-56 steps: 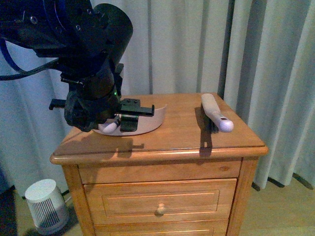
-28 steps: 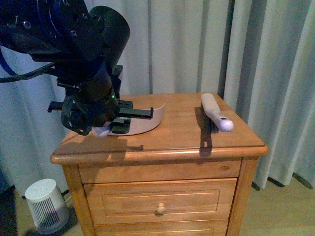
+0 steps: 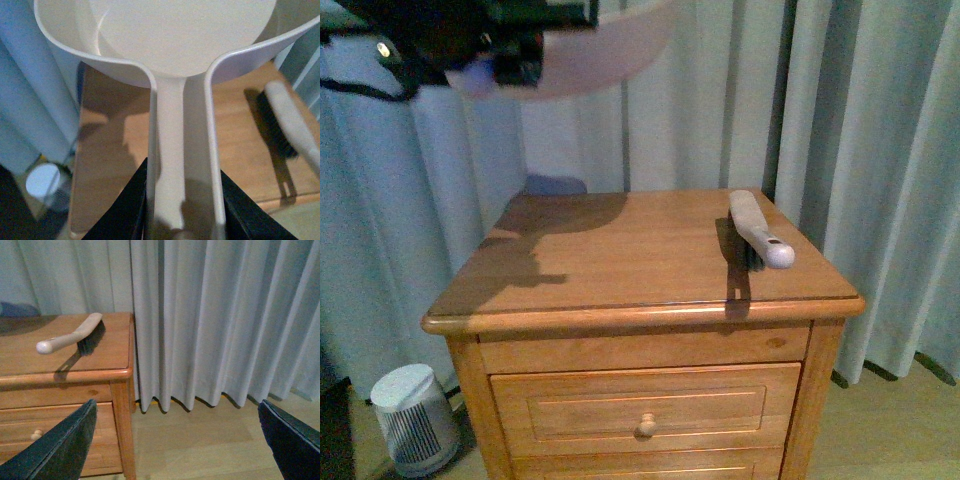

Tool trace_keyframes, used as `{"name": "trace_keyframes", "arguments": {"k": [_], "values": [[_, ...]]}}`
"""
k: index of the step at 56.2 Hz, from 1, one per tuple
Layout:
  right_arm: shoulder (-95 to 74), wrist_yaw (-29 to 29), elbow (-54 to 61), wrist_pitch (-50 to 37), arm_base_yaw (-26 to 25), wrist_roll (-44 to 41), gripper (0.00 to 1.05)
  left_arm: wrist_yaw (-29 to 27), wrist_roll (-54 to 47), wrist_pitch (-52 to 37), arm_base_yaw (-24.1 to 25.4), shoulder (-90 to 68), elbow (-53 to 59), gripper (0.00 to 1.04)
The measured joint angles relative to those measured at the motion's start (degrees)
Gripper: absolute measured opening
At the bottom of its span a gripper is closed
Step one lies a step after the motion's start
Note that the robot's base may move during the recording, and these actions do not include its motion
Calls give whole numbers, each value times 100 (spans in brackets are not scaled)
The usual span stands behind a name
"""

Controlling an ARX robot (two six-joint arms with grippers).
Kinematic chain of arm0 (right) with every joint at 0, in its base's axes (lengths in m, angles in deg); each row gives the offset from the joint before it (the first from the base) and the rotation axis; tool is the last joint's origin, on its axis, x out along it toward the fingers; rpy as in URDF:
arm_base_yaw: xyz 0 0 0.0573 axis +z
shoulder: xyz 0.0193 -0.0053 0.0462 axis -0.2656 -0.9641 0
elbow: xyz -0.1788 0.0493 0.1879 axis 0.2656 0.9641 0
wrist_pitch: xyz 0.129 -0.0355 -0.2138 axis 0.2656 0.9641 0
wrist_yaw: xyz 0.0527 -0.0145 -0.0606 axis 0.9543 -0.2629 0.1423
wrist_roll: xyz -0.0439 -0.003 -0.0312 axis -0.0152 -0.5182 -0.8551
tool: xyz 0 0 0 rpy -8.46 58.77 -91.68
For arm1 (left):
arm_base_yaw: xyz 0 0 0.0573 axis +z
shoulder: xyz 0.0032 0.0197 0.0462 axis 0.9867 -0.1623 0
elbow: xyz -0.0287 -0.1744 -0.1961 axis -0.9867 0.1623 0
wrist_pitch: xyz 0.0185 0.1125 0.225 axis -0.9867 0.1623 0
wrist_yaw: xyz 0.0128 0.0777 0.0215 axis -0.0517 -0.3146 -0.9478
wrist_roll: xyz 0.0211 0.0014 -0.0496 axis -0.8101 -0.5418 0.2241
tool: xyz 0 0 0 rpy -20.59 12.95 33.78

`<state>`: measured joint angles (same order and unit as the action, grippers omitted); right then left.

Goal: Clean up trash

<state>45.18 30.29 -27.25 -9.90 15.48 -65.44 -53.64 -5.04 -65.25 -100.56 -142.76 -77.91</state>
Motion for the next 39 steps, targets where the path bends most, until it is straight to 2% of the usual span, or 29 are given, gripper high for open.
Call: {"name": "trace_keyframes", "arguments": {"k": [10, 21, 32, 39], "values": [[0, 0, 0, 0, 0, -2, 97, 216, -699, -1043, 219, 1615, 1285, 28], [0, 0, 0, 0, 0, 0, 97, 861, -732, -1534, 949, 3412, 2955, 28], [0, 0, 0, 0, 0, 0, 97, 1475, -470, -1600, 1961, 4627, 4260, 28], [-2, 0, 0, 0, 0, 0, 97, 1738, -446, -1331, 2367, 5272, 4728, 28]]}}
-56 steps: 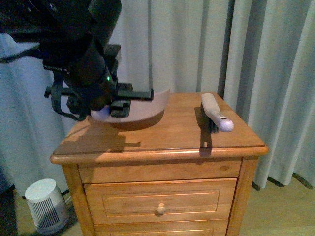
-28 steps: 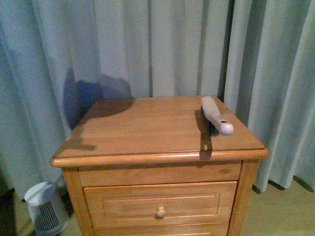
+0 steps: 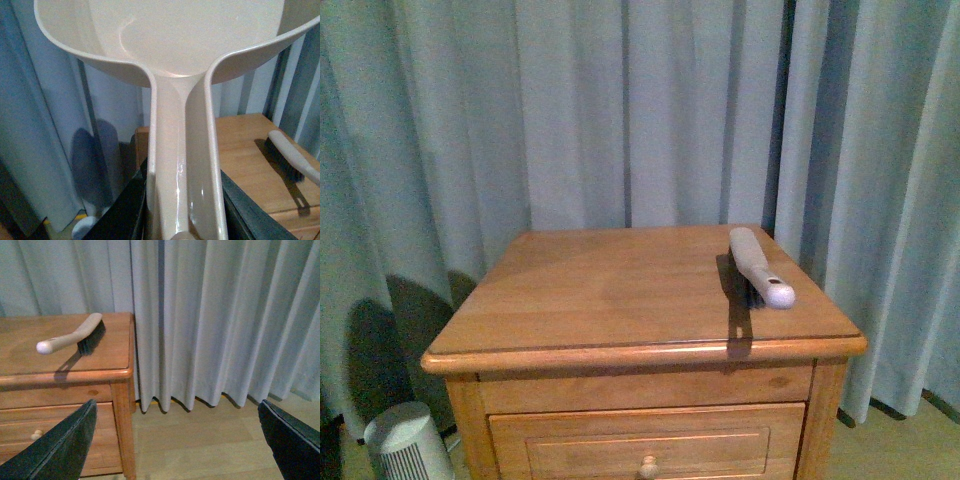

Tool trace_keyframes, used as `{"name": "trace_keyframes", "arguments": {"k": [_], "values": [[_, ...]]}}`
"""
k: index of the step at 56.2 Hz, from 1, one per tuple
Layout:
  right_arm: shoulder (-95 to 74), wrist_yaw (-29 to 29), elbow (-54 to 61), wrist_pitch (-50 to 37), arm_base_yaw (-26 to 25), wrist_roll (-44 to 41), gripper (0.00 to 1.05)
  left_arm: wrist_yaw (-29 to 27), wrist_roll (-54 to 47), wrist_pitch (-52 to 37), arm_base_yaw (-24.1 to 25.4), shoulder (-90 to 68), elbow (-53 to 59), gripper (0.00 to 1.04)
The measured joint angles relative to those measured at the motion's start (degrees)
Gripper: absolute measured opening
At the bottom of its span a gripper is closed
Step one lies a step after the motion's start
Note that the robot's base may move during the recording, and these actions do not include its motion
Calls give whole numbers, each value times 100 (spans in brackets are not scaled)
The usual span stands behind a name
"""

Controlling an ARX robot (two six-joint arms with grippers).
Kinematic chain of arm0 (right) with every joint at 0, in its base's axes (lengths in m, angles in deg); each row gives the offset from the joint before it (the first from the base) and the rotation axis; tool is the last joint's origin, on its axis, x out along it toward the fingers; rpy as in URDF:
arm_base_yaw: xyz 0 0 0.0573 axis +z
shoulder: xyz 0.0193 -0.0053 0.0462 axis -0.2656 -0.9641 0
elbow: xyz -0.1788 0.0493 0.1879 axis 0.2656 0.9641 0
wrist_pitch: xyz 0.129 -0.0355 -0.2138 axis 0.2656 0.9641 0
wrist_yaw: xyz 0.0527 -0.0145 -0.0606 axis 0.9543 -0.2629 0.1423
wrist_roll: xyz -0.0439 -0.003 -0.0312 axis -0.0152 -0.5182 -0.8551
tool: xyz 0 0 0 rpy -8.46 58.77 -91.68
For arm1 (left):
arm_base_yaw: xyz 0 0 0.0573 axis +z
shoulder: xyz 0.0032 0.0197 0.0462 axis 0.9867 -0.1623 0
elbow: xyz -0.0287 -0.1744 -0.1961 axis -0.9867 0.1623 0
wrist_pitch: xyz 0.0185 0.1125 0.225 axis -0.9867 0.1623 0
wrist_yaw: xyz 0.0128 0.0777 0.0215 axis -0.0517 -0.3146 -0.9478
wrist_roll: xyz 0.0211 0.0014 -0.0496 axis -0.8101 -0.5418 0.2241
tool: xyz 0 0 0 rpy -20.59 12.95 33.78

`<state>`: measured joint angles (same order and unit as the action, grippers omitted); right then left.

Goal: Clean up trash

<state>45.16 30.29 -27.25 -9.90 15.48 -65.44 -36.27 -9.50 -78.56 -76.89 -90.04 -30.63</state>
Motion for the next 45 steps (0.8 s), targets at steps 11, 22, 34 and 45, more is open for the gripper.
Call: {"name": "trace_keyframes", "arguments": {"k": [11, 22, 34, 45], "values": [[2, 0, 0, 0, 0, -2, 97, 308, -2, 354, 181, 682, 424, 28], [2, 0, 0, 0, 0, -2, 97, 225, 105, 494, 136, 850, 575, 28], [-72, -435, -9, 61, 114, -129, 97, 142, 179, 501, 57, 918, 597, 28], [-2170, -2557, -859, -127, 861, -529, 97, 138, 188, 501, 55, 922, 601, 28]]}}
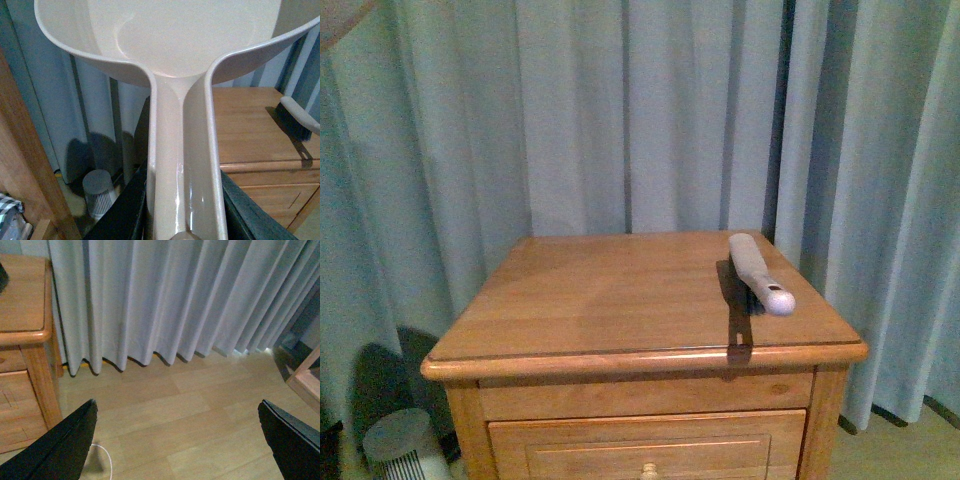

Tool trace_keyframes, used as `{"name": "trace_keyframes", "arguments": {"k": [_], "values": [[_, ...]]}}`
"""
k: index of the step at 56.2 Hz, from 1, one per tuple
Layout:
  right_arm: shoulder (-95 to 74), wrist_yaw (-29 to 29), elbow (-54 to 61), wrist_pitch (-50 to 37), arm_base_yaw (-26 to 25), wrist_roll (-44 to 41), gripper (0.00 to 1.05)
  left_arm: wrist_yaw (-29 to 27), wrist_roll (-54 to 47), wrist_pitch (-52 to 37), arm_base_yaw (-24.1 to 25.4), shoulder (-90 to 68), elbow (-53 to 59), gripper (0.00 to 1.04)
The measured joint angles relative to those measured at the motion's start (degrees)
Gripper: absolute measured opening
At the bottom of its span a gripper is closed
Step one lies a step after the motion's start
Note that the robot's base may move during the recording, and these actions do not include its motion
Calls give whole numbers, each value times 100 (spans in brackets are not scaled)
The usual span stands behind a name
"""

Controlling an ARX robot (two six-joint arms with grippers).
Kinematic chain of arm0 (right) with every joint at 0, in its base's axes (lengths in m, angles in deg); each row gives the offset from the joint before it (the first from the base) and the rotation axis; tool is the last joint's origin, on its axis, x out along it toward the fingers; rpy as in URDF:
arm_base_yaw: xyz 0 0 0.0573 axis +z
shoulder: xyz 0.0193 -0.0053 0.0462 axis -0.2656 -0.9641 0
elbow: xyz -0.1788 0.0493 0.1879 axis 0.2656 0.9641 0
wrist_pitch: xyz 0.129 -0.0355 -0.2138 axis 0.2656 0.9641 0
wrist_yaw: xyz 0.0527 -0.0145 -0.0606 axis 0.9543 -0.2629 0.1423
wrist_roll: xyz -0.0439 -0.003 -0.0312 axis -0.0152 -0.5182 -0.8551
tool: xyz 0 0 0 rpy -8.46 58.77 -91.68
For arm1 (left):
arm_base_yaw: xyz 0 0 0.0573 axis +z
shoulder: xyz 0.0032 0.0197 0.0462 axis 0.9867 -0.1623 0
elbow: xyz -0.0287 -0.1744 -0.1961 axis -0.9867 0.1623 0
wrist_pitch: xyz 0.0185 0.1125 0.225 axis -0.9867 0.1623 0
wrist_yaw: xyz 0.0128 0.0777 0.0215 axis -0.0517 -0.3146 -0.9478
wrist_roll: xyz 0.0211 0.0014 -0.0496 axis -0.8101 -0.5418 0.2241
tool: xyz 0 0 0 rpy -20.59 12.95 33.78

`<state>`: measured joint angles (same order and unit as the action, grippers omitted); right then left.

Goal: Clean up trash

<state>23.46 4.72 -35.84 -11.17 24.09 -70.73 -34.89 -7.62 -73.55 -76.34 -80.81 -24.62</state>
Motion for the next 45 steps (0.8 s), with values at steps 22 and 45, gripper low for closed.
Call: {"name": "trace_keyframes", "arguments": {"k": [22, 45], "values": [[-5154, 577, -5215, 1810, 654, 1690, 97, -2, 13, 0, 0, 2, 0, 28], [-9053, 437, -9608, 4371, 1759, 3545, 97, -2, 13, 0, -2, 0, 0, 28]]}}
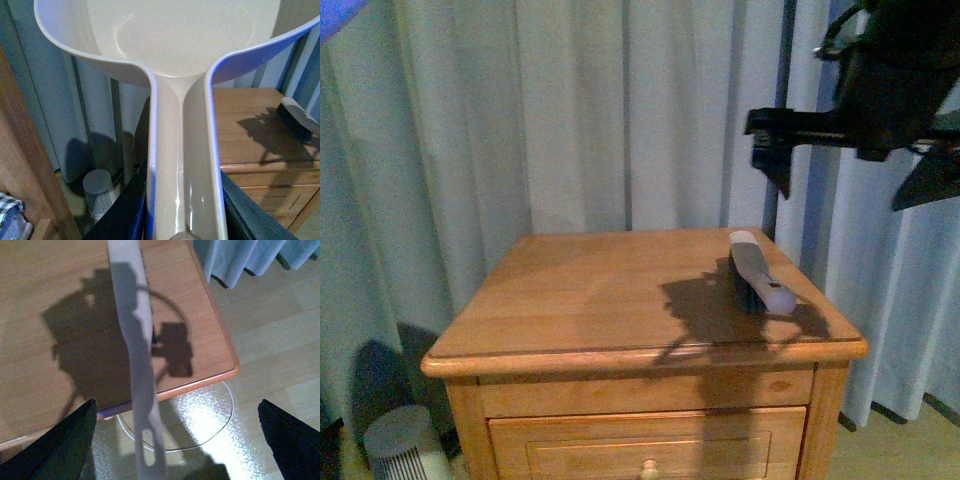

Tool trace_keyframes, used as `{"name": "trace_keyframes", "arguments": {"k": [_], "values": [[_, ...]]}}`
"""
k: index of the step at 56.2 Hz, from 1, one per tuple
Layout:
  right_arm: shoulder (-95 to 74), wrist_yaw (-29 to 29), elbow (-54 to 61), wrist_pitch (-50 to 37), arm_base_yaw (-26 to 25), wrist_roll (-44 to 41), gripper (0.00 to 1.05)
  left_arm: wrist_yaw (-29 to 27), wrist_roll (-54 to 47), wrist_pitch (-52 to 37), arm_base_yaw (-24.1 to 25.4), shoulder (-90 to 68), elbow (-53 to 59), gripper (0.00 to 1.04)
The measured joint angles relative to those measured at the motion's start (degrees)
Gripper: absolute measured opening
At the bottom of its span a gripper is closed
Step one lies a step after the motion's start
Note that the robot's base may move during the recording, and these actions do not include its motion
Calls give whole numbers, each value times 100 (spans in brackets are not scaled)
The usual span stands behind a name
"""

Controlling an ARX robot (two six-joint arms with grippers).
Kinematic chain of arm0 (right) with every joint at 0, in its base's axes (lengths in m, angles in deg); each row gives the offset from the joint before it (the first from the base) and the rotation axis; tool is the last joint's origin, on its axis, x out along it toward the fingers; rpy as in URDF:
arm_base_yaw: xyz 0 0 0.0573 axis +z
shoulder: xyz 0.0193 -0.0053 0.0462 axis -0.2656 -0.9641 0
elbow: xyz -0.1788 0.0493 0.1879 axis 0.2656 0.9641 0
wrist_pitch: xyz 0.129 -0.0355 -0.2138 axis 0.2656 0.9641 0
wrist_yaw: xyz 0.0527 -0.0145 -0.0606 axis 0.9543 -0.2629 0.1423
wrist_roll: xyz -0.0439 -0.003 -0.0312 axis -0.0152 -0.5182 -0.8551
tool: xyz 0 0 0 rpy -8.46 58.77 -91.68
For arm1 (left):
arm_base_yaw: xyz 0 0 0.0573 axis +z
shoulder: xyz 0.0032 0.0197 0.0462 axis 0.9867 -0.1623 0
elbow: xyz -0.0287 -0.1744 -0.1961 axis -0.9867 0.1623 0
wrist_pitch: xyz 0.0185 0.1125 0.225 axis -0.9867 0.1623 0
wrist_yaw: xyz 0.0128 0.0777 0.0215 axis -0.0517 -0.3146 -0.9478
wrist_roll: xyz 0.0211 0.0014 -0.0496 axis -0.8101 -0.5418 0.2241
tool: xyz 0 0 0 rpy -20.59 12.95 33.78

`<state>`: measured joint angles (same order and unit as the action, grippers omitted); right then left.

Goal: Clean up trash

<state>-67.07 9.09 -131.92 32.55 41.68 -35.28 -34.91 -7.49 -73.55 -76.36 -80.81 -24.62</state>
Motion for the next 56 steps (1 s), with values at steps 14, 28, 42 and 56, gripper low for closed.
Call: {"name": "trace_keyframes", "arguments": {"k": [14, 28, 42, 56], "values": [[-638, -74, -378, 199, 109, 341, 97, 2, 0, 0, 0, 2, 0, 28], [-787, 31, 114, -181, 48, 391, 97, 2, 0, 0, 0, 2, 0, 28], [-1058, 151, 103, -433, -4, 391, 97, 0, 0, 0, 0, 2, 0, 28], [-1165, 190, 94, -564, -4, 326, 83, 0, 0, 0, 0, 2, 0, 28]]}}
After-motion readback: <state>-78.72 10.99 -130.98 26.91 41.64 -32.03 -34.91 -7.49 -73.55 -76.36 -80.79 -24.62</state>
